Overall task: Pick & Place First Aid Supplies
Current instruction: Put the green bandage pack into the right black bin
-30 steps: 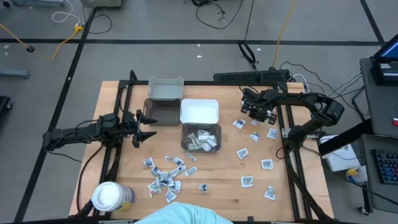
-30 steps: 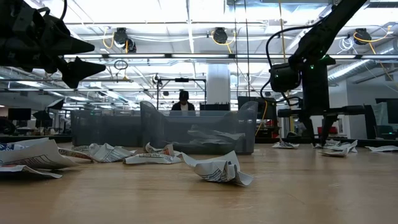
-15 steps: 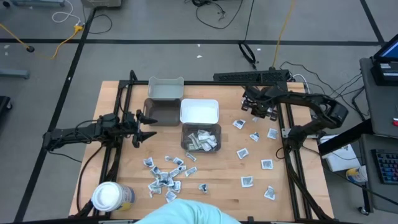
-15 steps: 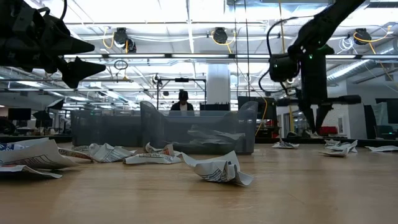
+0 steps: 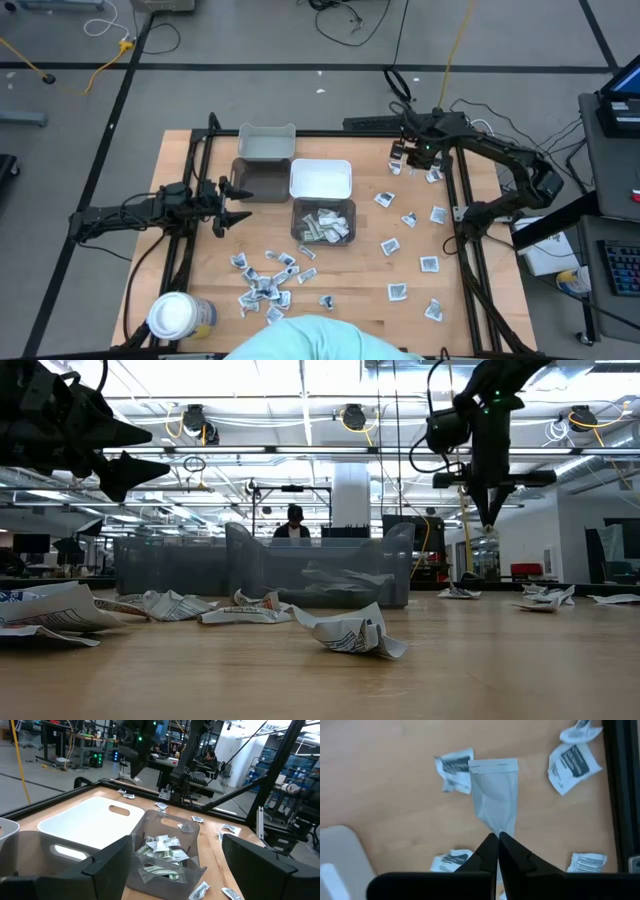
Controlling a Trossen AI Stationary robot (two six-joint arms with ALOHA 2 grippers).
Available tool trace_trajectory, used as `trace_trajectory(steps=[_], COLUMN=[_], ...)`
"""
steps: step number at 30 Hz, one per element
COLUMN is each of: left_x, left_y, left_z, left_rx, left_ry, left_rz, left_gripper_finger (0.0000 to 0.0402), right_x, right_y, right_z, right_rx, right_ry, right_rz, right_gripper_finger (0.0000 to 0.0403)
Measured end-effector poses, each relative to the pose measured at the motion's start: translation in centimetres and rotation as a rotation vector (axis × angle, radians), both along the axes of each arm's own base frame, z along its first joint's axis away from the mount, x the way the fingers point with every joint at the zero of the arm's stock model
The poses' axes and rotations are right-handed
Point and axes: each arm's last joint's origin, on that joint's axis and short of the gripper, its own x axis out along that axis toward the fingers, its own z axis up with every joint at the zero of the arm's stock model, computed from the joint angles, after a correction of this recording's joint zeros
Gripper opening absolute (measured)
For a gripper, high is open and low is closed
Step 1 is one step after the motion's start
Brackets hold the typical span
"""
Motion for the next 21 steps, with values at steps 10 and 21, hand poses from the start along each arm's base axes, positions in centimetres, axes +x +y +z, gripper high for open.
trace_trajectory(steps=[10, 21], left_x=[0.0, 0.0], left_y=[0.0, 0.0], left_z=[0.0, 0.0], left_rx=[0.000, 0.000], left_ry=[0.000, 0.000], left_rz=[0.000, 0.000], left_gripper_finger=[0.0310, 0.0310], right_x=[2.0, 9.5], right_y=[-2.2, -3.0], right_z=[1.3, 1.9], right_rx=[-0.001, -0.005], right_ry=[0.041, 0.010], right_rz=[0.093, 0.447], right_gripper_finger=[0.0001, 0.0000])
